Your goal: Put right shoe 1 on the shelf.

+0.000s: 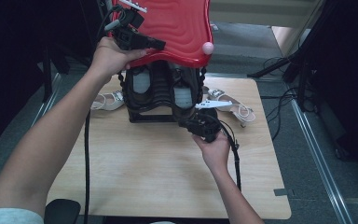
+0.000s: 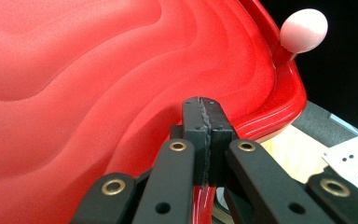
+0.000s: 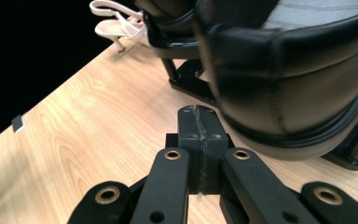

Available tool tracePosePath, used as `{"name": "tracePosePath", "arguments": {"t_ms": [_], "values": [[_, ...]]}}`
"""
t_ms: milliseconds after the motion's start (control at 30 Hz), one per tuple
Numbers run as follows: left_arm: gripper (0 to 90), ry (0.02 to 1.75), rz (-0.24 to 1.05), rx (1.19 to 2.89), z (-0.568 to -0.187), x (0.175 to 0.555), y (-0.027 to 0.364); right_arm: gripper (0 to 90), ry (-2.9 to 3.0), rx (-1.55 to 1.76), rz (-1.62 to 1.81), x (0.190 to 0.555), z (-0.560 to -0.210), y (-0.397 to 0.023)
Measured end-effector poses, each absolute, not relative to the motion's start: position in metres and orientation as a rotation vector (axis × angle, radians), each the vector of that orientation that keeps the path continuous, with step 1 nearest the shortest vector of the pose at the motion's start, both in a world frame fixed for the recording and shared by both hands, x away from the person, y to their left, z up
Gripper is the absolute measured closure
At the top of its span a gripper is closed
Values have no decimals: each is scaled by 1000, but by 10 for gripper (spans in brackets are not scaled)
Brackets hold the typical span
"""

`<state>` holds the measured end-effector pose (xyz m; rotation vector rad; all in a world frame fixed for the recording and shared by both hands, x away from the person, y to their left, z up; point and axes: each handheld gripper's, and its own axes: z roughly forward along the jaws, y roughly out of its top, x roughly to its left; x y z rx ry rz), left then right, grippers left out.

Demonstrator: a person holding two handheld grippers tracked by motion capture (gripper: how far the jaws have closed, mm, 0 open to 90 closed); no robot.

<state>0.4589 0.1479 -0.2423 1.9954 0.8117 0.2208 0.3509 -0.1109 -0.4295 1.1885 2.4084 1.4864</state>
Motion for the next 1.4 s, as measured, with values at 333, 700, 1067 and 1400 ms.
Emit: {"name": "tracePosePath", "arguments": {"t_ms": [333,700,1067,1400], "values": [[900,816,217,2000,-242,460,148,900,2439,1182,1472,366,-432,-97],[900,818,211,1997,-242,460,148,900,2399,1192,1445,387,-424,-90],[900,826,209,1993,-242,460,148,900,2349,1210,1396,408,-415,-85],[900,813,233,1993,-243,458,149,900,2324,1155,1356,409,-413,-88]]}}
